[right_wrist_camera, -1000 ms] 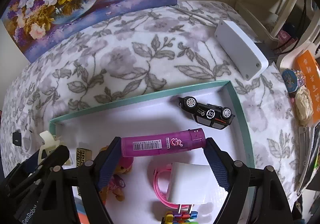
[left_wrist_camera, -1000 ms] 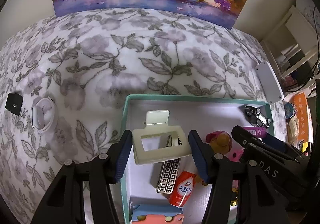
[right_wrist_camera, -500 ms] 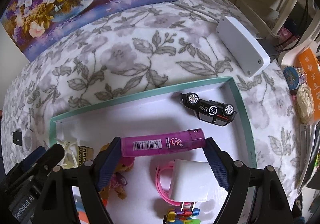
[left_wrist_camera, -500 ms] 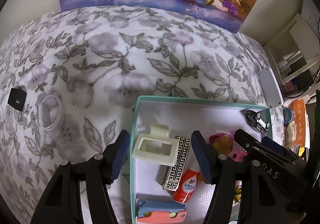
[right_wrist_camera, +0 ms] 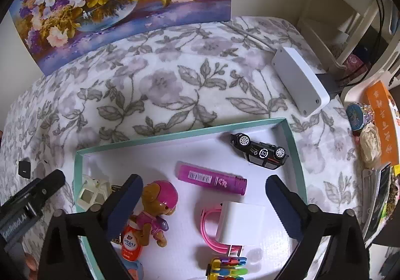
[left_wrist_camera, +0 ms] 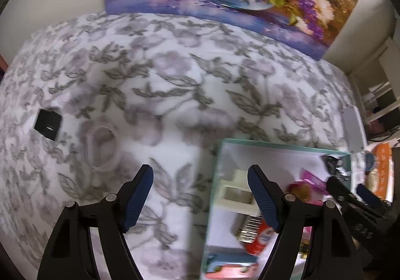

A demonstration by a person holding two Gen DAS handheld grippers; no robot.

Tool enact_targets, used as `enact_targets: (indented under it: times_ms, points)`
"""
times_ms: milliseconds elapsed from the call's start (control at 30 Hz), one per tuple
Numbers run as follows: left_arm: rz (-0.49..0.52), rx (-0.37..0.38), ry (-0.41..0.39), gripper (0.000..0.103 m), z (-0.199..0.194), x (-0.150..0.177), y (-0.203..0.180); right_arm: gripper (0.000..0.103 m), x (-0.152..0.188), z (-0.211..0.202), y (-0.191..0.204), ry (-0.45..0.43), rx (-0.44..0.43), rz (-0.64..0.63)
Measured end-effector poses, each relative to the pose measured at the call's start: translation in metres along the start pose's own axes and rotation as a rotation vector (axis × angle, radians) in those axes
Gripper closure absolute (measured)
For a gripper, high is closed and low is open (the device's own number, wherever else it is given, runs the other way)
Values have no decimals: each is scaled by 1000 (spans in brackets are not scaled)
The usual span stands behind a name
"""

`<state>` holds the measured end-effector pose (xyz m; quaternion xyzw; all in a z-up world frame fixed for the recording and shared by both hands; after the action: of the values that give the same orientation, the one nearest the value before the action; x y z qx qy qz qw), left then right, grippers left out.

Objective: Organize rigid objects
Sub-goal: 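Move both open tools back to the black charger and white band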

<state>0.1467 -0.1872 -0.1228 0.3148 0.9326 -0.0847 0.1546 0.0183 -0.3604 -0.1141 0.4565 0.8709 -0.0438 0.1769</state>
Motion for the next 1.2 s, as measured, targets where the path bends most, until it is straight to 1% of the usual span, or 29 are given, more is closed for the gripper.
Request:
enact_targets:
  times_ms: [67, 167, 333, 467, 500, 633, 767, 900, 1200]
  points:
    - [3, -50, 1, 9, 0, 0, 12, 1, -1, -2, 1, -5, 4, -4]
    - [-1, -83, -4, 9, 0, 0, 26, 1, -1, -3, 0, -13, 29, -8]
    - [-27, -115, -14, 8, -1, -1, 57, 0, 0, -1, -1, -6, 35, -1]
    - [-92, -158, -14, 7, -5, 1, 94, 0, 1, -1, 1, -6, 38, -5]
    - [-116, -172, -19, 7, -8, 1, 108, 0, 2, -1, 3, -6, 35, -8]
    - [-168, -207, -38, 7, -20, 3, 144, 0, 6, 0, 16, -5, 27, -37]
    - [-215, -213, -55, 7, -32, 6, 174, 0, 11, -1, 33, -11, 19, -59]
    - [-235, -233, -65, 7, -39, 9, 194, 0, 16, -2, 53, -7, 0, -79]
    - [-257, -220, -58, 7, -39, 15, 216, 0, 31, -4, 98, -2, -36, -128]
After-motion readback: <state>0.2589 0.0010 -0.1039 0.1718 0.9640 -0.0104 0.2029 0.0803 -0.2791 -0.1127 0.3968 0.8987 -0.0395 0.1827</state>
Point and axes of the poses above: each gripper's, at about its wrist camera, not at the fingertips, and z roughly the way its jaws point, y to its left, x to its underside, the point moved 8 cm from there along z, roughly the way its jaws point, and after that the axes turned 12 degrees about z, right-handed, at the moved point
